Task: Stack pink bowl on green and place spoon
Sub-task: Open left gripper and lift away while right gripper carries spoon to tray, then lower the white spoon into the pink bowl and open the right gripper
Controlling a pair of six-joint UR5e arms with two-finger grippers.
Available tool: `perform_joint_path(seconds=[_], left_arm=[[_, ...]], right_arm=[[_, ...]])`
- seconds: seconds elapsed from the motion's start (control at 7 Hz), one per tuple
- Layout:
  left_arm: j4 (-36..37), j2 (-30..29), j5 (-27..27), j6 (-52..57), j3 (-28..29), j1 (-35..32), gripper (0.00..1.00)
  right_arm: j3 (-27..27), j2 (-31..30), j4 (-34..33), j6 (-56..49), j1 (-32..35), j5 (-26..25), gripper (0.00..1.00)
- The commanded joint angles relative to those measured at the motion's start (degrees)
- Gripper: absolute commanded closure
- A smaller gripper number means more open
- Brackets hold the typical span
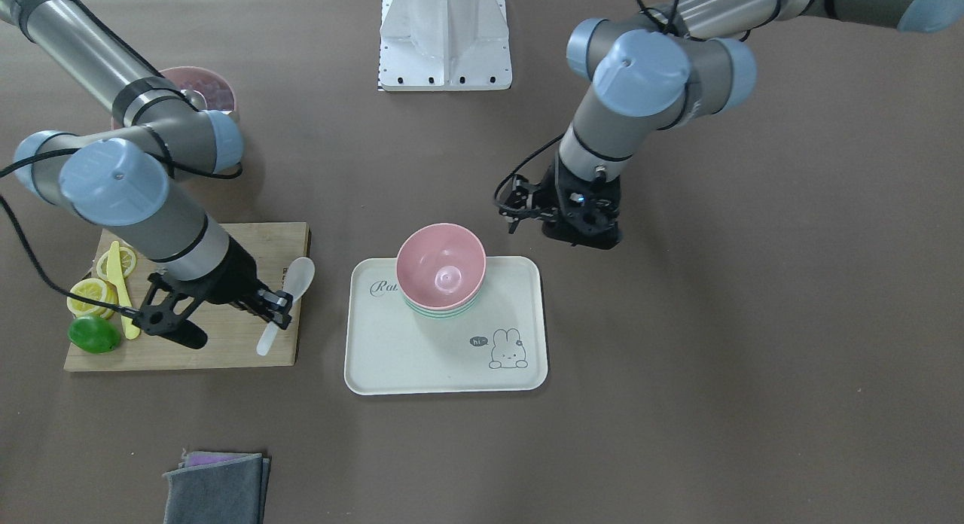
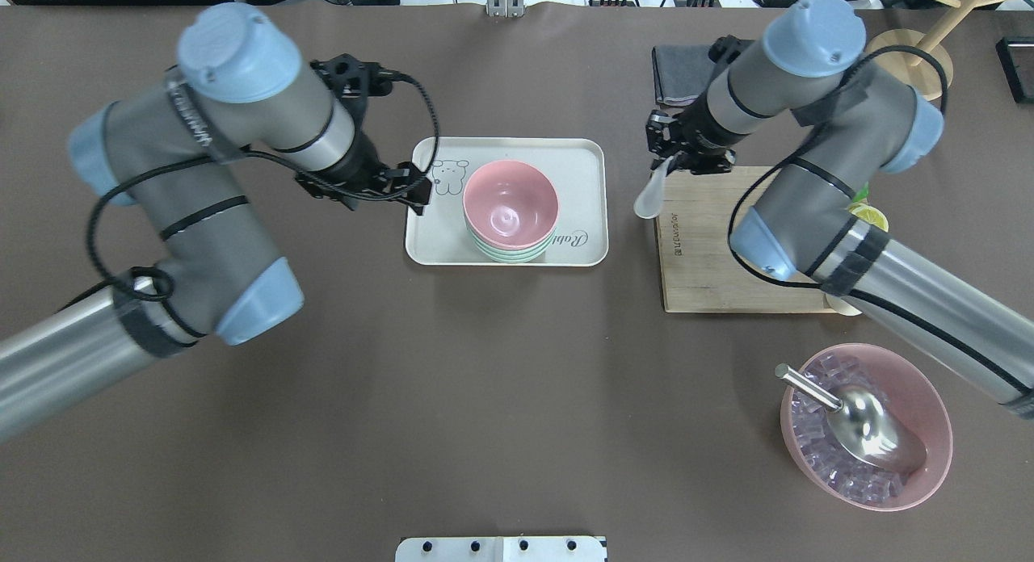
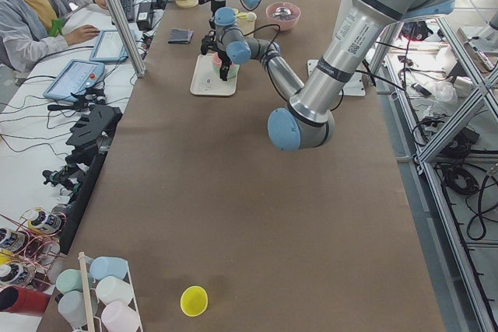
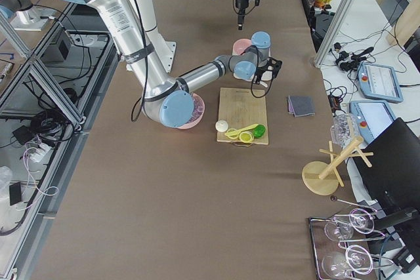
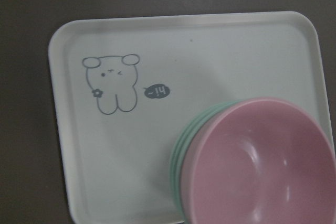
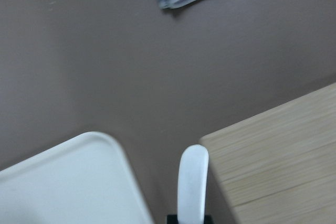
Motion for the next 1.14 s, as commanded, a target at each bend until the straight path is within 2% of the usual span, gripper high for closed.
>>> perform_joint_path(seconds=[0.0, 0.29, 0.43, 0.57, 0.71, 0.86, 1.0], left_arm=[[-0.1, 9.5, -1.7, 11.3, -5.5, -5.5, 0.02], [0.2, 10.8, -3.5, 15.9, -5.3, -8.8, 0.02], [0.2, 11.0, -4.3, 15.9, -5.1, -9.4, 0.02], [0.3, 11.0, -4.4, 16.0, -4.9, -9.7, 0.02], [0.2, 11.0, -4.4, 16.9, -4.5, -10.8, 0.02], [0.3, 11.9, -4.5, 20.3, -3.9, -12.5, 0.02], [0.3, 13.9, -4.5, 24.1, -3.8, -14.8, 0.02]], right_arm=[[-0.4, 9.5, -3.5, 11.3, -3.3, -3.8, 1.00], [-3.2, 13.2, -3.1, 16.3, -7.7, -10.0, 1.00], [-3.1, 13.2, -2.8, 16.3, -7.8, -10.1, 0.79], [-1.8, 10.8, -2.7, 15.5, -7.8, -9.8, 0.01], [7.7, 2.1, -3.1, 11.6, -5.6, -7.0, 0.00], [16.0, -7.9, -3.4, 3.4, 1.8, 2.4, 0.00], [18.4, -14.4, -3.4, -5.4, 11.3, 11.6, 0.00]])
